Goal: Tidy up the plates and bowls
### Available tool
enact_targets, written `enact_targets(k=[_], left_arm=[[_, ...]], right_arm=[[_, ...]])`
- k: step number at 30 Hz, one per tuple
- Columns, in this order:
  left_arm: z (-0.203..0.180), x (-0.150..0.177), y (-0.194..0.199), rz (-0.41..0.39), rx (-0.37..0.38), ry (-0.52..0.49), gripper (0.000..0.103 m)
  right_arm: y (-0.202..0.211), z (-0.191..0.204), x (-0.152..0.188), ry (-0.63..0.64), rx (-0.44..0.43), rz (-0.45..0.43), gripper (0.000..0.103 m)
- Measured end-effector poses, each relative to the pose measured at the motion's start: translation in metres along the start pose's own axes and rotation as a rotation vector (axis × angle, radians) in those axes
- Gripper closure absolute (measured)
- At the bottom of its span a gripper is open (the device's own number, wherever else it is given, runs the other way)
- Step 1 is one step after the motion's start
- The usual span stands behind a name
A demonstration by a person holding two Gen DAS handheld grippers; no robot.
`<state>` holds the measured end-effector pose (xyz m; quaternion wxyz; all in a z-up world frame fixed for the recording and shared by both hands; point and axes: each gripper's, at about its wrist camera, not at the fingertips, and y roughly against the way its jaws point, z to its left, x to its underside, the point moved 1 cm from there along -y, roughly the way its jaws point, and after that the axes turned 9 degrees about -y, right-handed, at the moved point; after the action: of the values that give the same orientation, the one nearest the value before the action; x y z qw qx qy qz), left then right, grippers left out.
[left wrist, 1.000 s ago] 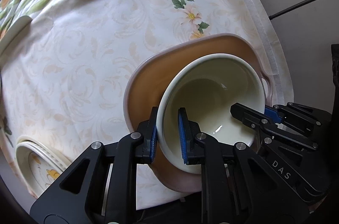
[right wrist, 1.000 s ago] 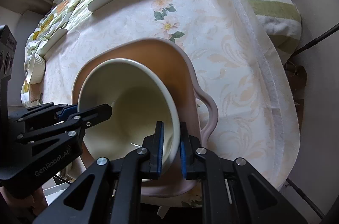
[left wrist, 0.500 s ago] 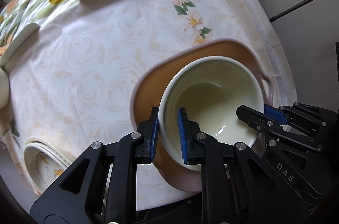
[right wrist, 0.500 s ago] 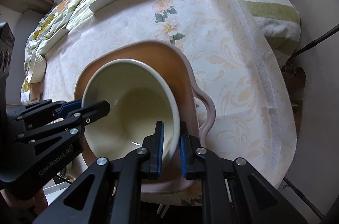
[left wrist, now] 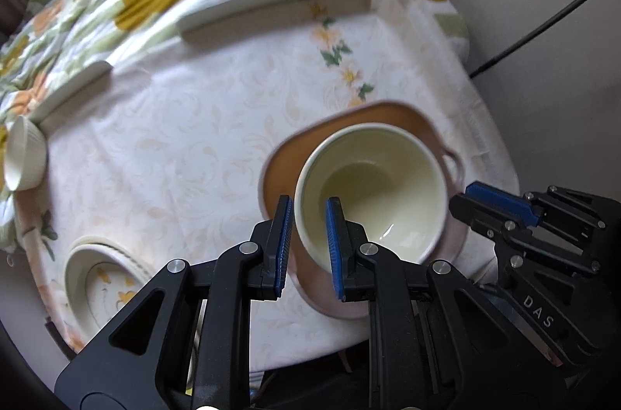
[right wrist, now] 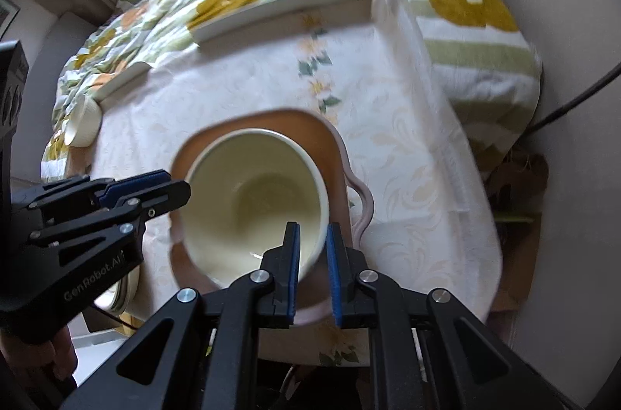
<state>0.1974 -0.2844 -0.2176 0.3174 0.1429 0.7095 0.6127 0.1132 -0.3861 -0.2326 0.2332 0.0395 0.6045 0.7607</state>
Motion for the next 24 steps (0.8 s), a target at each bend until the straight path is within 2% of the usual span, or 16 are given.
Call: enact_targets(k=[2,3,5,6,7,9,10,11,12,13,14,19,24], left_arm=[[0.002,0.006,0.018,-0.066,-0.012,0.018,0.086],[0.004,0.011,0.033,-0.125,-0.026,0.034,0.084],[0.008,0.021,0.055,-0.211,-0.062,0.058,0.076],[0.010,0.028,0.067,-0.258,-0.092,0.072,0.055],[0.012,0.032,0.074,-0.286,-0.114,0.083,0.025],[0.018,0.048,0.096,-0.381,-0.185,0.121,0.004],[0.021,0.055,0.105,-0.415,-0.207,0.137,0.003],[0.024,0.062,0.113,-0.437,-0.225,0.156,0.003],[0.029,0.070,0.120,-0.450,-0.241,0.183,0.003],[0.035,0.079,0.128,-0.459,-0.257,0.217,0.003],[0.038,0.085,0.132,-0.464,-0.267,0.238,0.003],[0.072,0.130,0.160,-0.492,-0.351,0.388,0.003],[0.115,0.171,0.185,-0.519,-0.417,0.526,0.003]], right_arm=[[0.013,0.005,0.006,0.043,-0.012,-0.030,0.090],[0.019,0.008,0.010,0.064,-0.022,-0.044,0.090],[0.033,0.014,0.018,0.116,-0.041,-0.083,0.090],[0.037,0.016,0.021,0.137,-0.050,-0.098,0.090],[0.043,0.020,0.024,0.163,-0.061,-0.119,0.090],[0.053,0.029,0.032,0.216,-0.081,-0.155,0.090],[0.057,0.033,0.036,0.242,-0.088,-0.169,0.079],[0.059,0.037,0.040,0.272,-0.095,-0.182,0.055],[0.060,0.043,0.045,0.306,-0.102,-0.194,0.039],[0.060,0.047,0.047,0.331,-0.110,-0.204,0.014],[0.059,0.054,0.052,0.367,-0.126,-0.213,0.009],[0.055,0.084,0.060,0.502,-0.185,-0.229,0.009],[0.058,0.130,0.043,0.589,-0.258,-0.251,0.008]])
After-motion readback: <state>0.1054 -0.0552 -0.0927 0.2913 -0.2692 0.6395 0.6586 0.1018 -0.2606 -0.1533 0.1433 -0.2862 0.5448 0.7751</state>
